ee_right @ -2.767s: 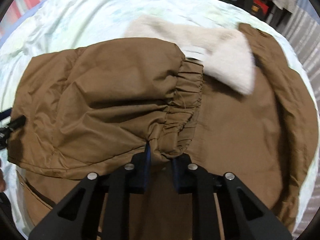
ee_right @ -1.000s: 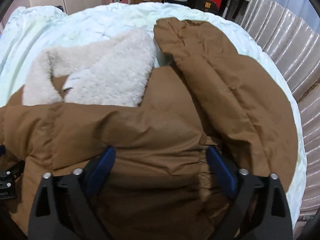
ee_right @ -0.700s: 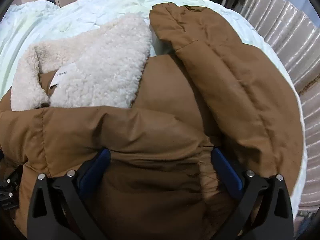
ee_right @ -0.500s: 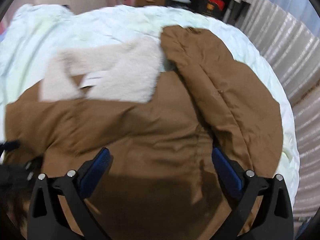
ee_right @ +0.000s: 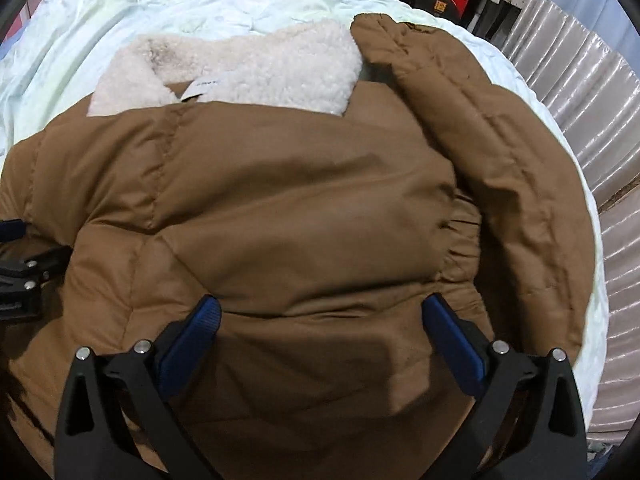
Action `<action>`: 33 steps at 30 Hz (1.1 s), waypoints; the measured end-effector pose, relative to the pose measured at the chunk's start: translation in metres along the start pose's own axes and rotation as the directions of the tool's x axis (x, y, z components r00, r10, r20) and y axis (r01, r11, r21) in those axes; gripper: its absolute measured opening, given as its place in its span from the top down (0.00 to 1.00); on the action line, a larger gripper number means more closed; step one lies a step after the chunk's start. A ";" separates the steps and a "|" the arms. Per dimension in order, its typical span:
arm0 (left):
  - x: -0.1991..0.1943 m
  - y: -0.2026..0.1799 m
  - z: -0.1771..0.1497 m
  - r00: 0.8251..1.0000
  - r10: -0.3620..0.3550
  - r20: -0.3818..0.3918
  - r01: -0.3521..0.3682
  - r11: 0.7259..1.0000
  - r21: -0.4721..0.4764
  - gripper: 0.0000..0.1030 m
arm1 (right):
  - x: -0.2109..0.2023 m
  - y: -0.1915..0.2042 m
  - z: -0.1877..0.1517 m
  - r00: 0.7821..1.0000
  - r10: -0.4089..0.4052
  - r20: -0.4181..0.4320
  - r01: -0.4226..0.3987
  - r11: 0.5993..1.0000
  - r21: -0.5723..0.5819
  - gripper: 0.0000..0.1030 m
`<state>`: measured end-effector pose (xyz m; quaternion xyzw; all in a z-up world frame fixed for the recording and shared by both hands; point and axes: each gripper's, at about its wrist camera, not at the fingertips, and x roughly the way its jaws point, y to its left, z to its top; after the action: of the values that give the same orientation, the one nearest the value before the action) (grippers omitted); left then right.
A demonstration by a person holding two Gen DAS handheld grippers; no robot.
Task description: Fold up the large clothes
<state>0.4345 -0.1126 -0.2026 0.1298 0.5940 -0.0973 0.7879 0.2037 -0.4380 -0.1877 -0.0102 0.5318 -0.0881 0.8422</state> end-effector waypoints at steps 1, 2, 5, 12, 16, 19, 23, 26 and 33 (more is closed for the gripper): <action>-0.005 -0.012 -0.004 1.000 0.003 -0.001 -0.003 1.000 0.003 0.03 | 0.003 0.000 -0.001 1.000 0.008 -0.004 -0.008 1.000 -0.001 0.01; -0.010 -0.013 -0.001 1.000 0.001 -0.007 -0.001 1.000 0.010 0.03 | 0.005 -0.001 -0.001 1.000 0.016 -0.012 -0.016 1.000 0.001 0.01; -0.016 -0.012 -0.003 0.999 -0.014 -0.034 0.014 1.000 0.021 0.03 | 0.006 -0.004 0.005 0.998 0.035 -0.054 -0.035 0.999 0.004 0.02; -0.047 -0.032 -0.025 0.995 -0.046 -0.091 0.050 0.998 0.047 0.03 | -0.047 -0.031 0.042 0.983 -0.091 0.158 0.089 0.996 0.023 0.02; -0.050 -0.045 -0.030 0.995 -0.029 -0.091 0.037 0.996 0.083 0.03 | -0.041 -0.049 0.072 0.977 -0.154 0.149 0.151 0.988 0.034 0.02; -0.040 -0.041 -0.030 0.992 -0.048 -0.117 0.053 0.998 0.040 0.03 | -0.015 -0.065 0.099 0.970 -0.213 0.118 0.211 0.977 0.023 0.02; -0.038 -0.049 -0.031 0.995 -0.006 -0.104 0.012 0.998 0.061 0.03 | 0.010 -0.075 0.109 0.967 -0.240 0.081 0.237 0.971 0.044 0.02; -0.045 -0.058 -0.023 0.995 0.000 -0.097 0.006 0.998 0.061 0.03 | 0.028 -0.076 0.119 0.955 -0.289 0.064 0.287 0.957 0.030 0.02; -0.041 -0.035 -0.012 0.995 -0.031 -0.099 0.039 0.997 0.072 0.03 | 0.037 -0.075 0.116 0.952 -0.303 0.038 0.303 0.953 0.019 0.43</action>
<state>0.4018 -0.1425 -0.1692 0.1529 0.6301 -0.1264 0.7508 0.3126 -0.5267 -0.1621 -0.0877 0.5062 -0.2195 0.8294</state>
